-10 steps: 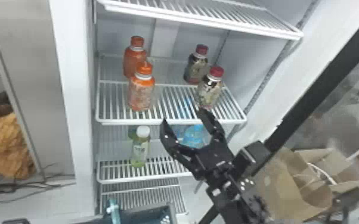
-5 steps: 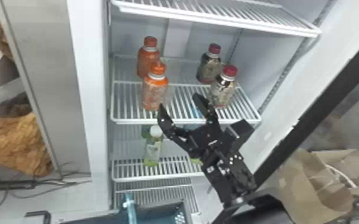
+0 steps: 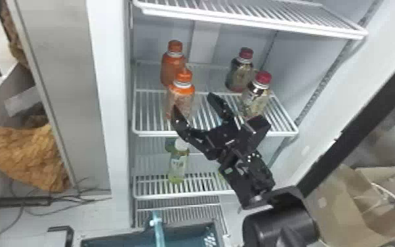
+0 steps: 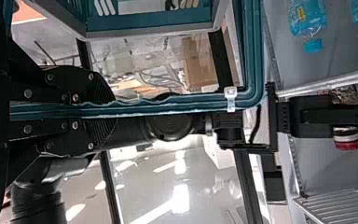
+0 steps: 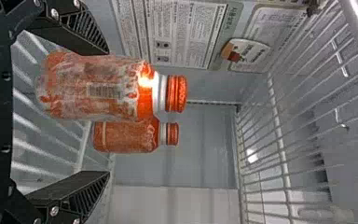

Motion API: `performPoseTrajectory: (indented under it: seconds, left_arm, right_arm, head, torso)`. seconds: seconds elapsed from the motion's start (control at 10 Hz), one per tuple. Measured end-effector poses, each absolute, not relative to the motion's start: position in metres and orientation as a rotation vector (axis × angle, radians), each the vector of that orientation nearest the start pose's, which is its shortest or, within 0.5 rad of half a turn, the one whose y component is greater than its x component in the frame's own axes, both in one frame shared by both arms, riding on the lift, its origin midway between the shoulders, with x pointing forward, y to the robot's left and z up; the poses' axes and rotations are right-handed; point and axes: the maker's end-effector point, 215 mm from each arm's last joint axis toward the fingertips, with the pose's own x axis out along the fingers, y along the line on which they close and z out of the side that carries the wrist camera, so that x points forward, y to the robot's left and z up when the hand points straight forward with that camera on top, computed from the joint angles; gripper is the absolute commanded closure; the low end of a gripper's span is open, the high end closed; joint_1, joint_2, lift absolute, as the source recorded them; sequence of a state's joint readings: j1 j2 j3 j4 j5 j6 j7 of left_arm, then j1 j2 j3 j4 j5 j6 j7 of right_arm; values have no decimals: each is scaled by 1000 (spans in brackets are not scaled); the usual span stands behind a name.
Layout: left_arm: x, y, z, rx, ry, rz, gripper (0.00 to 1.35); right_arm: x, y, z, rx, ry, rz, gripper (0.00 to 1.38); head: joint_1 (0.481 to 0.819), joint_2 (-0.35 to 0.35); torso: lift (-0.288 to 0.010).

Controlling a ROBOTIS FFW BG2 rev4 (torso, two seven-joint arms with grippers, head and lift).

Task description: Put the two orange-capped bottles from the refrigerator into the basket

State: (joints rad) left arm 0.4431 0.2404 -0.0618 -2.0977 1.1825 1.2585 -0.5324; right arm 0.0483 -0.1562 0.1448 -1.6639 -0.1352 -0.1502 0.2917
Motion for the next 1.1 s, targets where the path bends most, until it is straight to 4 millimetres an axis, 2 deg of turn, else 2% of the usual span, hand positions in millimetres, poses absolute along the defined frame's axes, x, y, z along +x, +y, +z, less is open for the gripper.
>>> performPoseTrajectory:
  seconds: [0.2, 0.3, 0.4, 0.5, 0.7, 1.1]
  left_arm:
    - [202, -30, -352, -1072, 987, -1231, 1208]
    - [202, -30, -352, -1075, 987, -1232, 1208]
    - [201, -31, -352, -1078, 987, -1233, 1208]
    - [201, -31, -352, -1078, 988, -1234, 1208]
    - [200, -31, -351, -1082, 988, -1235, 1208]
    - [204, -30, -349, -1095, 969, -1230, 1208]
  right_arm:
    - [562, -119, -278, -13, -190, 469, 193]
    - [565, -116, -277, -8, -190, 475, 380]
    - [568, -111, -277, 0, -190, 485, 791]
    - [569, -107, -277, 7, -188, 493, 969]
    - [569, -103, -276, 19, -187, 500, 1021]
    - [552, -106, -250, 46, -235, 504, 1021]
  head:
    - [695, -221]
    - [695, -217]
    - [695, -209]
    - [695, -205]
    - [695, -198]
    - [695, -204]
  torso:
    - [-40]
    - [-40]
    - [-40]
    - [-40]
    - [-40]
    - [-40]
